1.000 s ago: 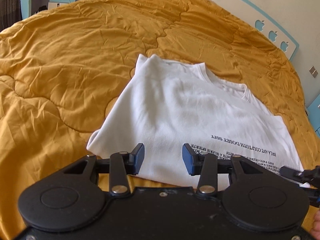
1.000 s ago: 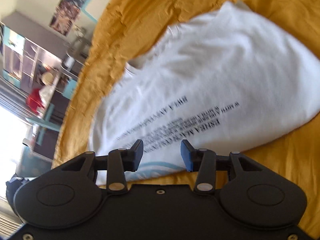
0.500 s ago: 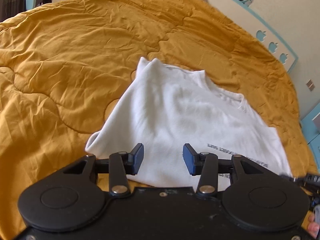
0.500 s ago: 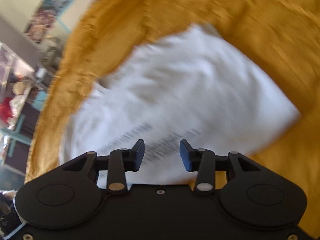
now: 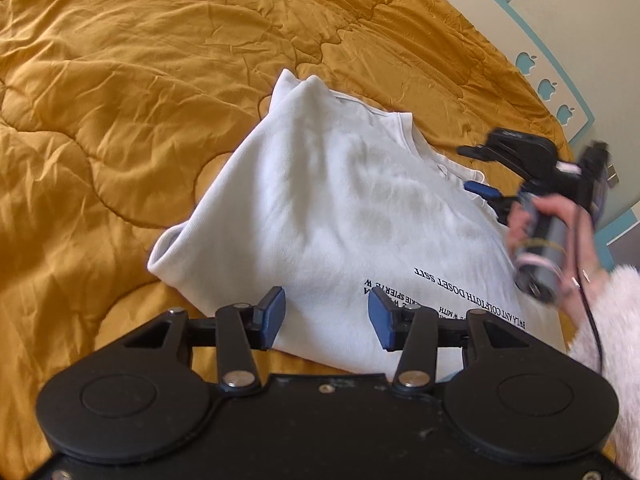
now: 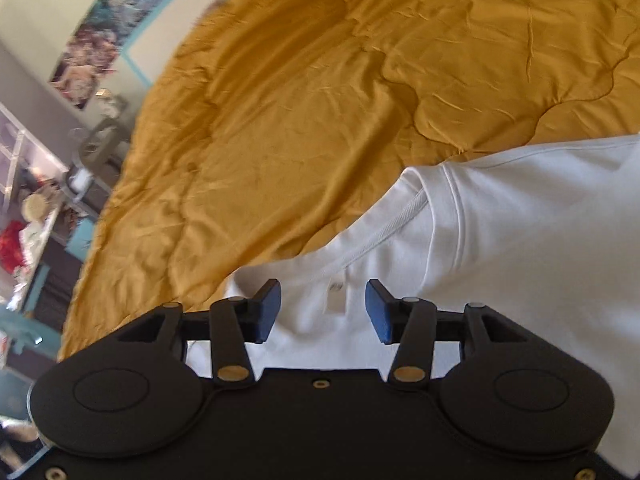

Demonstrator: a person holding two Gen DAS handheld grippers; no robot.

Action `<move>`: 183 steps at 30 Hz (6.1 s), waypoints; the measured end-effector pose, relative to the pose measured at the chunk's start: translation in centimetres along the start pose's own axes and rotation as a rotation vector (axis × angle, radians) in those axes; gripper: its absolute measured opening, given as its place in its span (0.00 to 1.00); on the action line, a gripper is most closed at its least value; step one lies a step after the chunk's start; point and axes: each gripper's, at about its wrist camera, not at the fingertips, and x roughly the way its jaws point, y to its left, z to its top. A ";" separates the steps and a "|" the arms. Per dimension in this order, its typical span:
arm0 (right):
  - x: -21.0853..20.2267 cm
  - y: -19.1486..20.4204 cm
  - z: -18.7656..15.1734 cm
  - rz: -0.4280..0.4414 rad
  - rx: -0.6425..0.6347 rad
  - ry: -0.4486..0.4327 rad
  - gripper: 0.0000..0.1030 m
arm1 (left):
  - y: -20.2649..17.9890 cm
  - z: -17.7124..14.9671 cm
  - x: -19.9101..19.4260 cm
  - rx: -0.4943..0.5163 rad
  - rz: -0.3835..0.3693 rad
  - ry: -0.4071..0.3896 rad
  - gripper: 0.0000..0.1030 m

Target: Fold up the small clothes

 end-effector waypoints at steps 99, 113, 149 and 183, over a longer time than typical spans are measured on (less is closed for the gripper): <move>-9.4 13.8 -27.3 0.293 -1.055 -0.007 0.08 | 7.8 19.5 15.2 -0.199 -0.335 0.165 0.12; -16.3 8.7 -17.6 0.270 -0.545 -0.085 0.05 | -5.9 21.5 11.3 -0.044 -0.266 0.137 0.11; -27.2 -14.9 -12.5 -0.298 0.377 -0.282 0.17 | -38.8 5.7 24.2 0.375 -0.487 0.343 0.37; -27.9 -16.1 -12.5 -0.244 0.538 -0.198 0.30 | -6.0 -2.6 13.4 -0.340 -0.633 0.487 0.44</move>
